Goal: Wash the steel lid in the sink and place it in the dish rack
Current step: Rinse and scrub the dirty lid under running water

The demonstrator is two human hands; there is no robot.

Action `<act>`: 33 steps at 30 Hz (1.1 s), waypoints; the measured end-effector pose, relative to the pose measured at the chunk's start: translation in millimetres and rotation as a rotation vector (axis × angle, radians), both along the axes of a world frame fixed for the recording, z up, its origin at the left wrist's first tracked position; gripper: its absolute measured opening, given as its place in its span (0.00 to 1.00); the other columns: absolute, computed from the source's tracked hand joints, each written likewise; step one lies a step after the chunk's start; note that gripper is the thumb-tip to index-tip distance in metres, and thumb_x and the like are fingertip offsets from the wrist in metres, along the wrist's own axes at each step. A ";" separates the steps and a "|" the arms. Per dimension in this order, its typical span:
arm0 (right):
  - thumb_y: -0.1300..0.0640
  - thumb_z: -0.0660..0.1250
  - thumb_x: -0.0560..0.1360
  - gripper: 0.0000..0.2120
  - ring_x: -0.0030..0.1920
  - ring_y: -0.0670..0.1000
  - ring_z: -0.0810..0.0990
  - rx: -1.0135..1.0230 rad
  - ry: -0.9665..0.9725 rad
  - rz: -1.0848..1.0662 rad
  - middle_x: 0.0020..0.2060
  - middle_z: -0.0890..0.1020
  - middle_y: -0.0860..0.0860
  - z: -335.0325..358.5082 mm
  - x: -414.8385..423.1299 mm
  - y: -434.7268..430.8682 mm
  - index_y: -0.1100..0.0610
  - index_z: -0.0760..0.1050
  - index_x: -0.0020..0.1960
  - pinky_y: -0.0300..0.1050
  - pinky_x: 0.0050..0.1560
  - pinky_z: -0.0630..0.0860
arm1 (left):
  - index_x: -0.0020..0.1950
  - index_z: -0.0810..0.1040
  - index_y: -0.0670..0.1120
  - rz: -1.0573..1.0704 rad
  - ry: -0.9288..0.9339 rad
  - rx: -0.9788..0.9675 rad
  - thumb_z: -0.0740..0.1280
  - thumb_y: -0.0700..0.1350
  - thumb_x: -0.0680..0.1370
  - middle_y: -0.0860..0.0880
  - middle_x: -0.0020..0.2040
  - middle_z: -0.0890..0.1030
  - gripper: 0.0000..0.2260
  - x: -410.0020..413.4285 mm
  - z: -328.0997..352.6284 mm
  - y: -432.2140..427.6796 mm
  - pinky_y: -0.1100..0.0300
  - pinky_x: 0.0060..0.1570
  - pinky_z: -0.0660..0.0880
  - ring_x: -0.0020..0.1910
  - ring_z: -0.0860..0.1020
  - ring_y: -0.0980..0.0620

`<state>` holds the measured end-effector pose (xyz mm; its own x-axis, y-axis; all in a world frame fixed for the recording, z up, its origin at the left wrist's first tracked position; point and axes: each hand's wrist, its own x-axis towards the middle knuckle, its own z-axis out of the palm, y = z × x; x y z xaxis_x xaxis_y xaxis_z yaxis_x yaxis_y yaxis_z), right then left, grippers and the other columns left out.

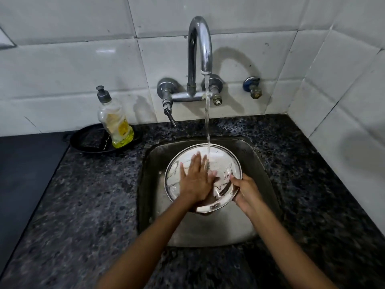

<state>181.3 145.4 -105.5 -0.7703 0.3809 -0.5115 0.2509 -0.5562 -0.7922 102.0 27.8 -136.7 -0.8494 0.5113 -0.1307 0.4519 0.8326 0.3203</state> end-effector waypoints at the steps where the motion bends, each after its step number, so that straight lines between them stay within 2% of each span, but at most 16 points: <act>1: 0.68 0.57 0.76 0.12 0.34 0.51 0.82 -0.009 -0.014 -0.013 0.39 0.82 0.55 -0.7 2.0 2.6 0.62 0.74 0.57 0.42 0.28 0.80 | 0.77 0.42 0.50 0.027 0.025 -0.069 0.42 0.61 0.78 0.48 0.78 0.40 0.30 -9.3 -2.6 -10.0 0.40 0.72 0.33 0.77 0.38 0.52; 5: 0.66 0.57 0.77 0.09 0.32 0.51 0.82 -0.021 -0.062 0.005 0.32 0.84 0.52 -7.3 8.3 6.3 0.59 0.75 0.49 0.42 0.27 0.80 | 0.77 0.44 0.48 0.199 0.040 -0.112 0.46 0.61 0.78 0.44 0.79 0.45 0.31 -21.2 -6.5 -41.2 0.42 0.73 0.37 0.78 0.43 0.48; 8: 0.66 0.57 0.77 0.09 0.39 0.54 0.79 -0.054 -0.104 -0.012 0.35 0.82 0.54 -14.4 10.2 4.9 0.58 0.74 0.44 0.45 0.30 0.80 | 0.73 0.58 0.40 0.369 -0.102 0.126 0.58 0.49 0.79 0.36 0.72 0.65 0.26 -27.7 6.9 -53.7 0.46 0.69 0.61 0.71 0.64 0.38; 10: 0.66 0.57 0.77 0.09 0.40 0.55 0.79 -0.055 -0.139 -0.009 0.37 0.82 0.54 -21.3 9.6 3.3 0.58 0.74 0.44 0.49 0.36 0.79 | 0.65 0.71 0.41 0.425 -0.184 0.274 0.60 0.42 0.76 0.36 0.63 0.76 0.17 -42.0 12.6 -64.7 0.49 0.63 0.70 0.63 0.73 0.38; 12: 0.66 0.56 0.78 0.08 0.40 0.55 0.79 -0.007 -0.157 0.006 0.41 0.81 0.55 -28.3 5.3 0.3 0.60 0.72 0.50 0.49 0.41 0.78 | 0.55 0.79 0.46 0.465 -0.289 0.464 0.63 0.45 0.73 0.39 0.56 0.82 0.12 -53.8 13.7 -76.2 0.48 0.59 0.74 0.56 0.79 0.41; 15: 0.70 0.57 0.76 0.17 0.49 0.56 0.77 0.215 -0.134 0.070 0.55 0.77 0.58 -27.0 -6.6 -2.3 0.58 0.66 0.62 0.53 0.48 0.76 | 0.40 0.78 0.51 0.650 -0.406 0.760 0.66 0.42 0.70 0.42 0.45 0.85 0.04 -57.3 -5.2 -88.1 0.45 0.50 0.78 0.45 0.80 0.44; 16: 0.72 0.57 0.74 0.21 0.52 0.54 0.75 0.310 -0.106 0.090 0.58 0.75 0.58 -21.1 -10.5 -1.0 0.56 0.63 0.64 0.54 0.50 0.76 | 0.39 0.77 0.50 0.735 -0.460 0.867 0.65 0.38 0.73 0.45 0.38 0.85 0.07 -53.3 -10.7 -88.5 0.49 0.45 0.79 0.40 0.79 0.45; 17: 0.73 0.57 0.73 0.26 0.54 0.53 0.74 0.398 -0.063 0.118 0.60 0.74 0.58 -15.3 -15.0 1.7 0.54 0.60 0.66 0.55 0.54 0.74 | 0.39 0.77 0.48 0.813 -0.525 0.975 0.64 0.35 0.74 0.47 0.32 0.84 0.09 -47.7 -14.5 -87.2 0.56 0.38 0.79 0.35 0.78 0.47; 19: 0.73 0.58 0.73 0.31 0.56 0.53 0.73 0.556 0.016 0.200 0.58 0.75 0.56 -2.3 -20.8 9.5 0.54 0.54 0.70 0.54 0.61 0.71 | 0.42 0.77 0.43 0.940 -0.634 1.099 0.61 0.31 0.75 0.47 0.30 0.80 0.09 -36.8 -23.1 -82.7 0.65 0.24 0.75 0.24 0.78 0.54; 21: 0.71 0.58 0.73 0.30 0.57 0.52 0.73 0.747 0.025 0.333 0.57 0.75 0.53 7.6 -23.7 17.6 0.54 0.55 0.71 0.49 0.62 0.70 | 0.45 0.77 0.40 1.003 -0.714 1.126 0.59 0.29 0.74 0.47 0.28 0.80 0.10 -28.5 -29.7 -76.5 0.67 0.20 0.73 0.17 0.75 0.58; 24: 0.70 0.57 0.73 0.24 0.61 0.54 0.74 1.042 -0.072 0.528 0.61 0.75 0.54 8.3 -19.7 30.2 0.57 0.66 0.67 0.45 0.62 0.69 | 0.35 0.75 0.38 0.953 -0.788 1.104 0.56 0.24 0.72 0.49 0.19 0.78 0.14 -20.6 -29.1 -67.7 0.67 0.18 0.73 0.16 0.74 0.56; 26: 0.67 0.56 0.74 0.18 0.60 0.57 0.75 1.089 -0.151 0.566 0.62 0.77 0.59 4.0 -12.7 38.1 0.58 0.71 0.63 0.50 0.62 0.72 | 0.30 0.74 0.38 0.923 -0.772 1.056 0.57 0.24 0.70 0.46 0.20 0.76 0.14 -20.5 -23.7 -68.9 0.66 0.20 0.72 0.17 0.74 0.53; 28: 0.66 0.56 0.75 0.16 0.56 0.59 0.77 1.078 -0.222 0.588 0.60 0.78 0.61 0.0 -3.9 41.7 0.58 0.74 0.59 0.53 0.58 0.74 | 0.26 0.76 0.41 0.901 -0.664 0.989 0.65 0.31 0.68 0.45 0.21 0.77 0.11 -28.5 -21.3 -77.6 0.61 0.29 0.75 0.26 0.76 0.48; 30: 0.65 0.56 0.74 0.18 0.58 0.63 0.77 1.114 -0.265 0.693 0.60 0.77 0.62 -6.3 5.5 38.6 0.56 0.71 0.62 0.57 0.58 0.75 | 0.31 0.82 0.42 0.807 -0.566 0.910 0.70 0.41 0.62 0.39 0.33 0.83 0.03 -39.3 -25.4 -88.3 0.48 0.45 0.80 0.39 0.81 0.43; 31: 0.65 0.56 0.74 0.20 0.60 0.64 0.75 1.168 -0.279 0.772 0.61 0.76 0.62 -8.1 10.1 33.6 0.54 0.68 0.65 0.57 0.59 0.74 | 0.37 0.85 0.43 0.773 -0.533 0.893 0.70 0.43 0.61 0.38 0.39 0.84 0.08 -43.0 -25.5 -92.8 0.43 0.49 0.80 0.43 0.82 0.42; 33: 0.64 0.56 0.74 0.27 0.65 0.64 0.70 1.331 -0.272 0.883 0.66 0.69 0.61 -19.9 14.7 24.1 0.50 0.59 0.70 0.56 0.62 0.71 | 0.46 0.84 0.38 0.753 -0.491 0.904 0.68 0.39 0.65 0.38 0.43 0.84 0.12 -40.8 -12.7 -97.4 0.47 0.47 0.80 0.40 0.81 0.44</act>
<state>196.0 169.5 -125.5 -0.9245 0.1534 -0.3489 0.3091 0.8373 -0.4510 61.2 -69.6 -149.4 -0.9286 -0.0028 -0.3711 -0.3618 0.2294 0.9036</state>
